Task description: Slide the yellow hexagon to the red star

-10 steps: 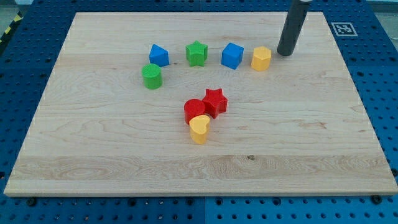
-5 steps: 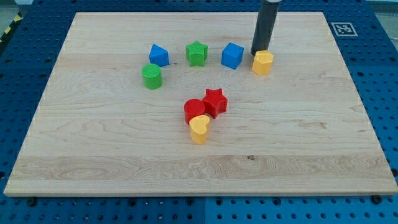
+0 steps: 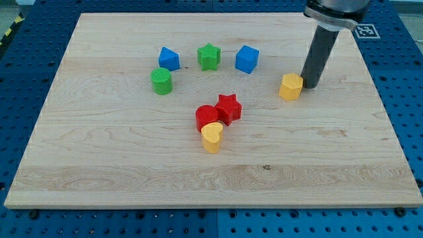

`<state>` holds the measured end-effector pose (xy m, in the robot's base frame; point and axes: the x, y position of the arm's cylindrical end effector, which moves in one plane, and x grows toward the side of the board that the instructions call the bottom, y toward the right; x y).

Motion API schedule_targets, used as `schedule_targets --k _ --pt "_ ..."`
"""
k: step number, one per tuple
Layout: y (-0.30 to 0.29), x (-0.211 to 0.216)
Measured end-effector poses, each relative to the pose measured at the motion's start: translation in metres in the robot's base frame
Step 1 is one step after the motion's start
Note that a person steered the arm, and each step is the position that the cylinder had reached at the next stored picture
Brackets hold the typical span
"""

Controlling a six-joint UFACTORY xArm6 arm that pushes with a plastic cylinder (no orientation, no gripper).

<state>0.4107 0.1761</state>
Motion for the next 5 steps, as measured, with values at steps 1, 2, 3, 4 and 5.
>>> schedule_targets --k 1,2,3,4,5 --pt "0.001 0.006" --pt "0.001 -0.007" --pt "-0.006 -0.023" --pt "-0.007 -0.023" --pt "-0.008 -0.012"
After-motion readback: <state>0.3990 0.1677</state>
